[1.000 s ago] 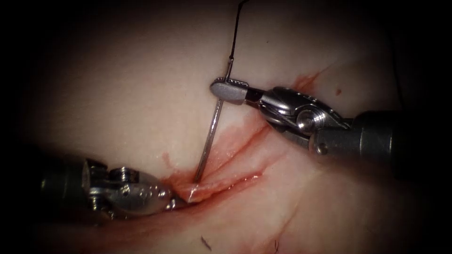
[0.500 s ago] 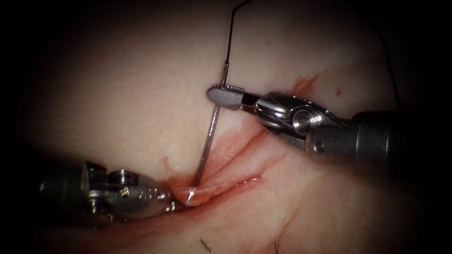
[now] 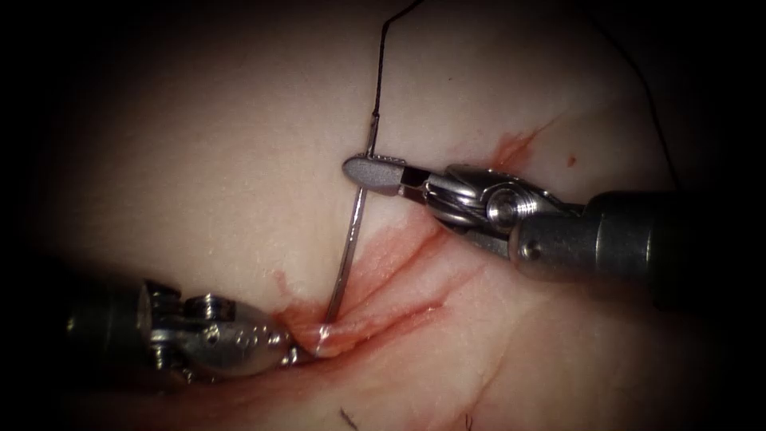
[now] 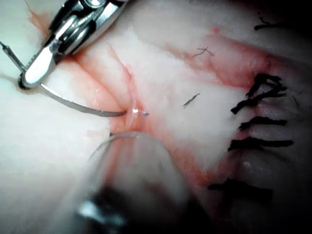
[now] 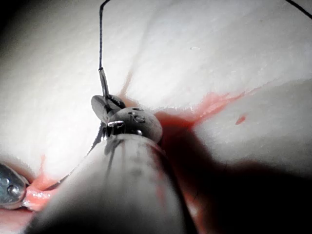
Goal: Wound Closure
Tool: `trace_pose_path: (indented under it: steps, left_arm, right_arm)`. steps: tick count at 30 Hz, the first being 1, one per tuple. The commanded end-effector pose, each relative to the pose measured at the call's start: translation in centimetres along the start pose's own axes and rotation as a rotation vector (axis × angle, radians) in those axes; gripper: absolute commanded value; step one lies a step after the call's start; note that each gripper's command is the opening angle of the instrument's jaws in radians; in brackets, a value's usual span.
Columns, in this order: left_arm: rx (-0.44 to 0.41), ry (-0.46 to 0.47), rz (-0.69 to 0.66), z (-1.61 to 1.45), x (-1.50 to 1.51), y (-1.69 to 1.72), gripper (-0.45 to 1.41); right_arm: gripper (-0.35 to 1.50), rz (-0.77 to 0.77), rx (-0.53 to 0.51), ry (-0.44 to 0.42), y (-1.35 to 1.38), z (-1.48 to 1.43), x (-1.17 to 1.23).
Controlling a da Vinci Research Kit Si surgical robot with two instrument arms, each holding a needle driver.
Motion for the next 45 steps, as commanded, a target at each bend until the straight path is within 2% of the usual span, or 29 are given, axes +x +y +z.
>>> trace_pose_path:
  steps: [1, 25, 45]
  left_arm:
    - [-0.001, 0.0, 0.0, 0.07, 0.01, 0.01, -0.33]
    - [0.0, 0.0, 0.001, 0.08, 0.0, 0.01, -0.33]
    - [0.001, 0.0, 0.002, 0.09, -0.01, 0.01, -0.35]
  right_arm:
    - [-0.35, 0.006, 0.0, -0.002, -0.01, 0.08, 0.01]
    - [-0.35, 0.199, -0.007, -0.054, -0.14, 0.09, -0.24]
    - [-0.35, 0.294, 0.084, -0.094, -0.3, 0.14, -0.42]
